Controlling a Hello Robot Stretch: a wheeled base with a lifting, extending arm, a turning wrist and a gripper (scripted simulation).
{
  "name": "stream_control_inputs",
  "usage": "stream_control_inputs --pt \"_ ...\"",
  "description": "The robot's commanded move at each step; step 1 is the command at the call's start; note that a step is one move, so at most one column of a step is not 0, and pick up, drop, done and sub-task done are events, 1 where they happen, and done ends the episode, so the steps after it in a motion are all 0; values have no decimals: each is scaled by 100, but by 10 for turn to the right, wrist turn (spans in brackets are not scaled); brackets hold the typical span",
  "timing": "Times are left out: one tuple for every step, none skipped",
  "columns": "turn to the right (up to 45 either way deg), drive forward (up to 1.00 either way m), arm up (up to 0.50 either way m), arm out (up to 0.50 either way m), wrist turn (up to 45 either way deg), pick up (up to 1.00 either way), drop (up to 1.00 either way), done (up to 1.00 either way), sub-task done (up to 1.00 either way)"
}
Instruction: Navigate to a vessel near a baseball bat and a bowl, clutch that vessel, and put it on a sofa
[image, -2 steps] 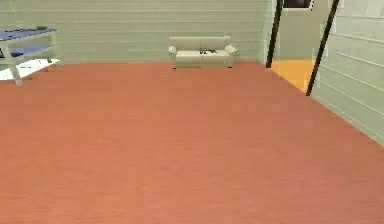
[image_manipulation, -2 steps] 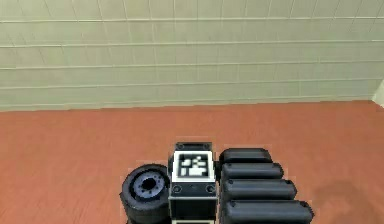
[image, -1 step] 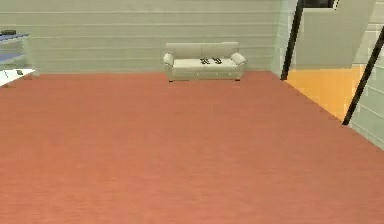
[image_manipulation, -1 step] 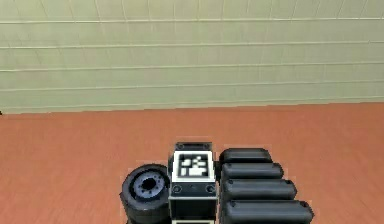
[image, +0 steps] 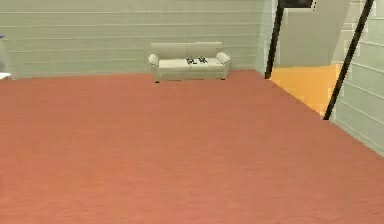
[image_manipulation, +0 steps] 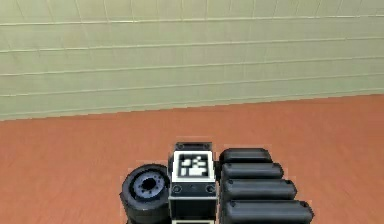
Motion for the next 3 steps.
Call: stream_control_inputs --pt "0 100 0 0 0 0 0 0 0" --pt "0 100 0 0 0 0 0 0 0" --pt "0 100 0 0 0 0 0 0 0"
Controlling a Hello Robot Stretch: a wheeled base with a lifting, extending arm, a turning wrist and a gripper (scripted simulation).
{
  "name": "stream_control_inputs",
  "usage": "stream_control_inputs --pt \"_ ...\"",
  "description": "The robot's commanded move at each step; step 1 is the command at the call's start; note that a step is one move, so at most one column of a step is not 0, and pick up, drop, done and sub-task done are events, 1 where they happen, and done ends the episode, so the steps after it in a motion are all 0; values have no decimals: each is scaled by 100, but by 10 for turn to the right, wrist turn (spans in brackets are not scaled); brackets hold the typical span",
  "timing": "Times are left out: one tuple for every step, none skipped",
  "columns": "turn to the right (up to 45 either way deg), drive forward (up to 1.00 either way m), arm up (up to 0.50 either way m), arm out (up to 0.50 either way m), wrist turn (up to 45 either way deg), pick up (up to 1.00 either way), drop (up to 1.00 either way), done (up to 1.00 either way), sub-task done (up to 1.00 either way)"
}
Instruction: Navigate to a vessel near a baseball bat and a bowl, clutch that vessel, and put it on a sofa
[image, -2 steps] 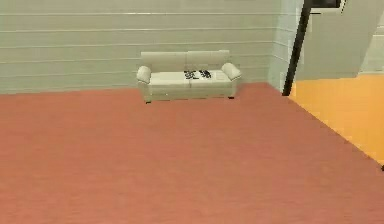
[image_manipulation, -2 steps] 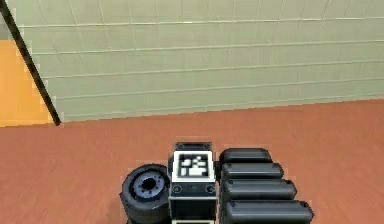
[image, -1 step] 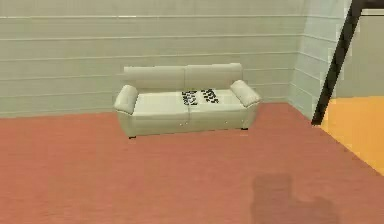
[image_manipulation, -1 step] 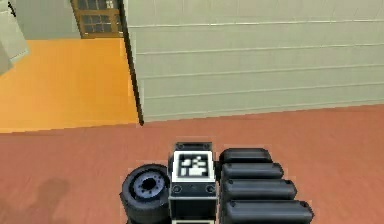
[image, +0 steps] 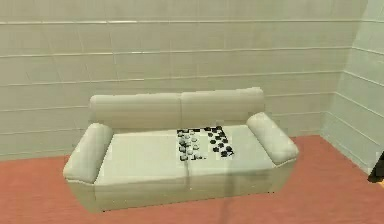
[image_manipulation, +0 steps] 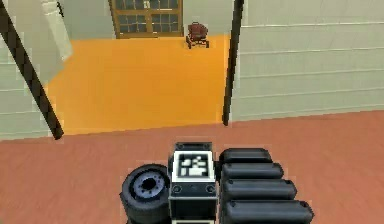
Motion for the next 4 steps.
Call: stream_control_inputs --pt "0 70 0 0 0 0 0 0 0" --pt "-300 0 0 0 0 0 0 0 0" --pt "0 5 0 0 0 0 0 0 0" --pt "-360 0 0 0 0 0 0 0 0"
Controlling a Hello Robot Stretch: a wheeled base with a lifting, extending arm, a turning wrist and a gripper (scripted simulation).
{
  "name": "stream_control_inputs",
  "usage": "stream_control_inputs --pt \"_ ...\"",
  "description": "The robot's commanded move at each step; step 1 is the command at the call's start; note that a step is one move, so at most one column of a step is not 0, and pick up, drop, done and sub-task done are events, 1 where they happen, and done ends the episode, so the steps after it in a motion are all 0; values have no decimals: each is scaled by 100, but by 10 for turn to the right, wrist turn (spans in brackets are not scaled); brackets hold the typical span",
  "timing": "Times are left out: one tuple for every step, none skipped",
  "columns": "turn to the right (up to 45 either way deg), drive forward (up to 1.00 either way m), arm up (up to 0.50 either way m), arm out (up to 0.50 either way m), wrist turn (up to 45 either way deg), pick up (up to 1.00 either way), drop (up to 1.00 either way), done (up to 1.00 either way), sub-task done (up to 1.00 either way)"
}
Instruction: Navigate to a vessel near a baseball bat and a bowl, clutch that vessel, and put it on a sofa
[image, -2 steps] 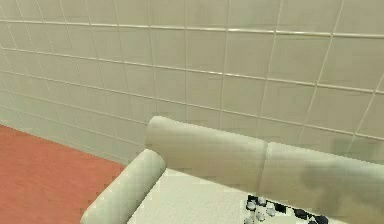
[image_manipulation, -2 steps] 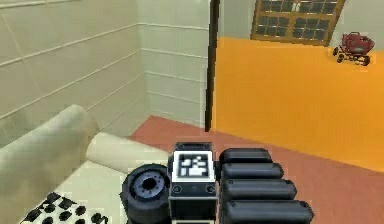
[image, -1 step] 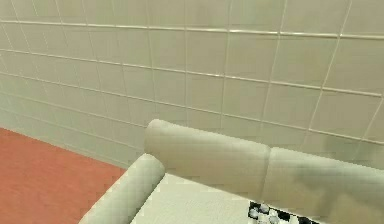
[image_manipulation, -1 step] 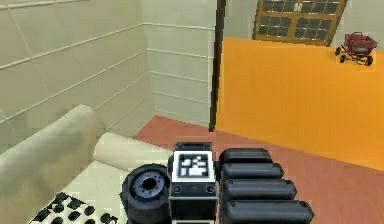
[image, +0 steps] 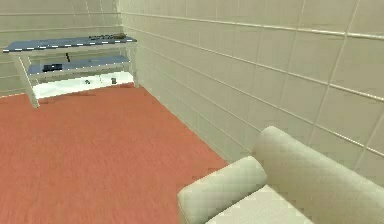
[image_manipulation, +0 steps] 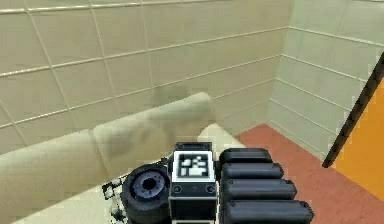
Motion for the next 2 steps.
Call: stream_control_inputs --pt "0 0 0 34 0 0 0 0 0" --pt "0 0 0 0 390 0 0 0 0"
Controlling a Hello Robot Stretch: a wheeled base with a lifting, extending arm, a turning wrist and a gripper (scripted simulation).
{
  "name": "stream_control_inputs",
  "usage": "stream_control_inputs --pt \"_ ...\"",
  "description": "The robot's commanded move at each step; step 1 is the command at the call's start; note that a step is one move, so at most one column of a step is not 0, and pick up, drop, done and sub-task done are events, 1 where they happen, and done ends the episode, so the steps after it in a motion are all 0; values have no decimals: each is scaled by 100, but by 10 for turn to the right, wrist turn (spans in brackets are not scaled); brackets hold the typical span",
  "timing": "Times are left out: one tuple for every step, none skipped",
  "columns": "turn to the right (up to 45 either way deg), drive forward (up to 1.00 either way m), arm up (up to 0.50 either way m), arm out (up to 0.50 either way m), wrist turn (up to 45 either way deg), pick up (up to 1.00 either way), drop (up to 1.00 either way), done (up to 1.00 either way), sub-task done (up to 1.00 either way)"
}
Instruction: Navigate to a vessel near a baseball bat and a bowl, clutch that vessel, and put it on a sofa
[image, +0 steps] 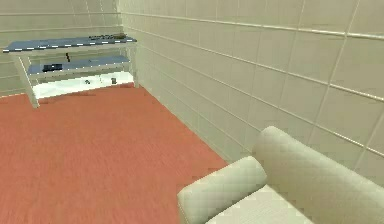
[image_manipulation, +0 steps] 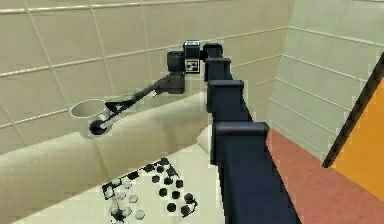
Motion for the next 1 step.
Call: stream_control_inputs --pt "0 0 -40 0 0 0 0 0 0"
